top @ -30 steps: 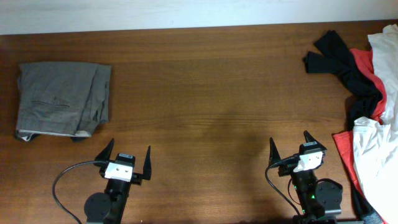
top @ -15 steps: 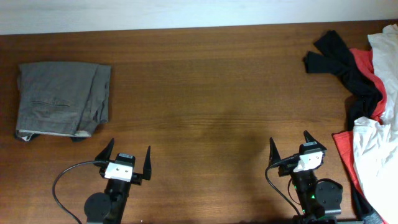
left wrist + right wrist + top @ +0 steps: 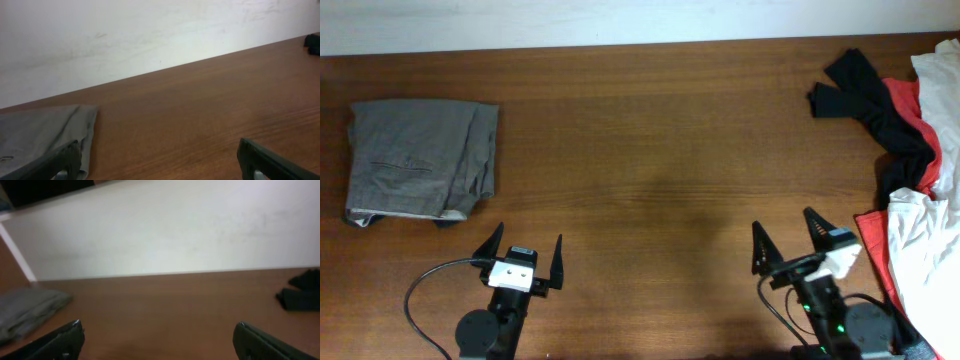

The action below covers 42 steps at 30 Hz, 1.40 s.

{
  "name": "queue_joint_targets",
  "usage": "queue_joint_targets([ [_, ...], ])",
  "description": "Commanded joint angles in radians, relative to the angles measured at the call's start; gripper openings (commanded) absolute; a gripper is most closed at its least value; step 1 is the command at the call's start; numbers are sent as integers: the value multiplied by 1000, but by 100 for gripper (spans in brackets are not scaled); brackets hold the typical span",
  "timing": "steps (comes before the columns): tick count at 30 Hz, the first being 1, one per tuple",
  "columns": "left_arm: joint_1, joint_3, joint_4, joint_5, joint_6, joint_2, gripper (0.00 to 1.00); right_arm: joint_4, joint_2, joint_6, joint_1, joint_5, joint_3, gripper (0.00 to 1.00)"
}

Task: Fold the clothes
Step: 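Move the right gripper to the clothes pile at right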

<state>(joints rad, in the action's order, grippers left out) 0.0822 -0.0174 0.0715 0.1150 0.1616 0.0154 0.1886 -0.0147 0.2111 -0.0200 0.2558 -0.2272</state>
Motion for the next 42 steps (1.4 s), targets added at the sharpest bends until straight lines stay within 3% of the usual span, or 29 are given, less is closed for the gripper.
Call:
queue_joint_targets([
  [1,3,8,0,-8,13,-9,99,83,0,41,8,-13,-162,99],
  [10,3,8,0,-8,13,-9,99,374,-140,0,8,-44,-548,99],
  [23,3,8,0,-8,13,-9,99,983,-742,-102,8,-75,-1182,99],
  [27,3,8,0,-8,13,-9,99,1089,-832,-152,8,-97,-1238,99],
  [30,3,8,0,-8,13,-9,99,1171,-893,-146,8,-242,-1238,99],
  [36,3,8,0,-8,13,-9,99,1336,-1073,11,65,-584,-1238,99],
  [42,3,8,0,-7,13,-9,99,1296,-1260,46,231,-573,-1238,99],
])
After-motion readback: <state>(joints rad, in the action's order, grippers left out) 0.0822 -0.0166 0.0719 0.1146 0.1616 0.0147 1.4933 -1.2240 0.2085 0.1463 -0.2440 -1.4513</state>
